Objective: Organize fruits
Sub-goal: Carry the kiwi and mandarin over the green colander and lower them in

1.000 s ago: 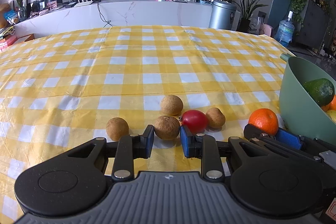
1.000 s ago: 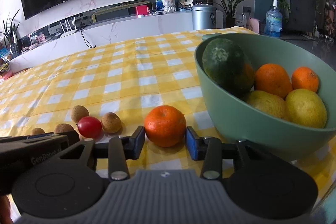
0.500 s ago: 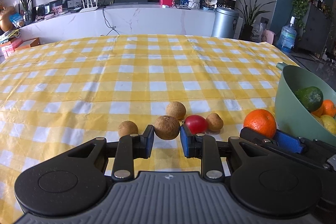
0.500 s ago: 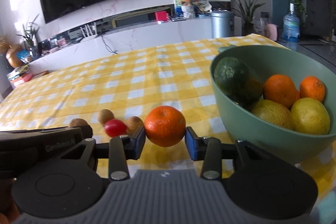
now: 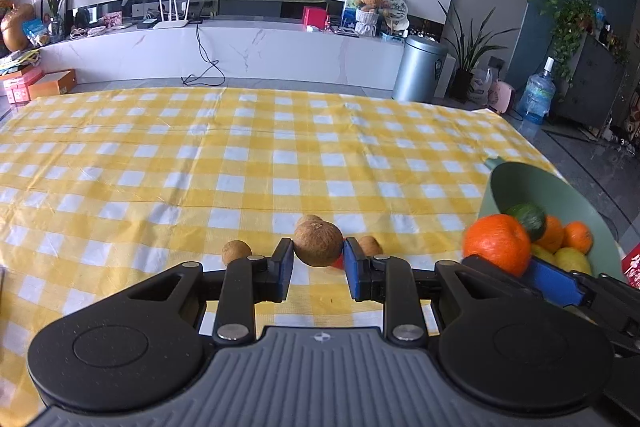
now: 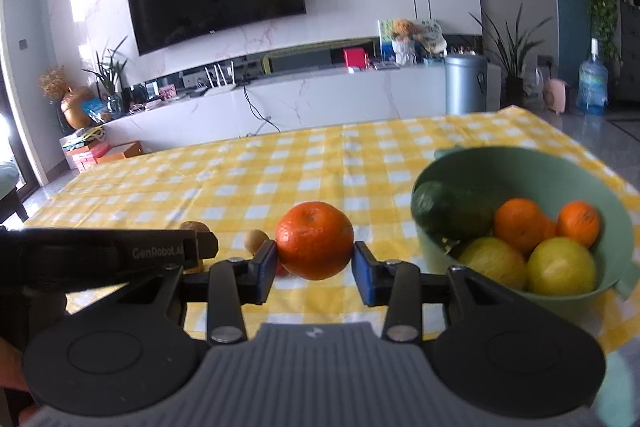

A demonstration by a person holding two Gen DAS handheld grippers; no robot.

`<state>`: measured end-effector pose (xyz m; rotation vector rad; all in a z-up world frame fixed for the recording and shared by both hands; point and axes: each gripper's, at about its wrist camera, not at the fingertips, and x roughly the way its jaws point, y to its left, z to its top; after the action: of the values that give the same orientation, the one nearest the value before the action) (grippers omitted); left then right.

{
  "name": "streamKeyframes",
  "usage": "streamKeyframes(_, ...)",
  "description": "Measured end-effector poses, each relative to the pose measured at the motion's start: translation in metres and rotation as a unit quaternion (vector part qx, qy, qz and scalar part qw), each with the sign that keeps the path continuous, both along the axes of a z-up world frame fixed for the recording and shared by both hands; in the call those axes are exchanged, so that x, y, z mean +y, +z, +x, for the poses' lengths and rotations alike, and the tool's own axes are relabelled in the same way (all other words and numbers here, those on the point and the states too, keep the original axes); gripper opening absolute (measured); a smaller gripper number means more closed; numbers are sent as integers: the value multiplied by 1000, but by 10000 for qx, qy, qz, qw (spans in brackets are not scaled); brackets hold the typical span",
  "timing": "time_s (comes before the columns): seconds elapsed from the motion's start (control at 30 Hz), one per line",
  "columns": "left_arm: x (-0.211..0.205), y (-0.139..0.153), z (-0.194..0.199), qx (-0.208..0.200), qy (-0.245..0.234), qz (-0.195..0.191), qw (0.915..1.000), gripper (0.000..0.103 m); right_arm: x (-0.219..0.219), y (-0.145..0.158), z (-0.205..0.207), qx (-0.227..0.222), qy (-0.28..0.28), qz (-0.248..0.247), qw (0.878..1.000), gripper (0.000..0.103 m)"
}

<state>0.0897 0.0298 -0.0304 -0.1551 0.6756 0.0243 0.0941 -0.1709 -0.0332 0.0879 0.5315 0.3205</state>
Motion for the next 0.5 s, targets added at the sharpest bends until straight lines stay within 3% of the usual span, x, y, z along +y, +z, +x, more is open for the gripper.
streamKeyframes(0.27, -18, 24, -14, -151, -118, -70, 9998, 30, -37, 28, -14, -225, -5, 35, 9997, 38)
streamKeyframes(0.5, -57, 46, -22, -302, -886, -74, 9956, 30, -77, 45, -16, -72, 58, -1, 10000, 38)
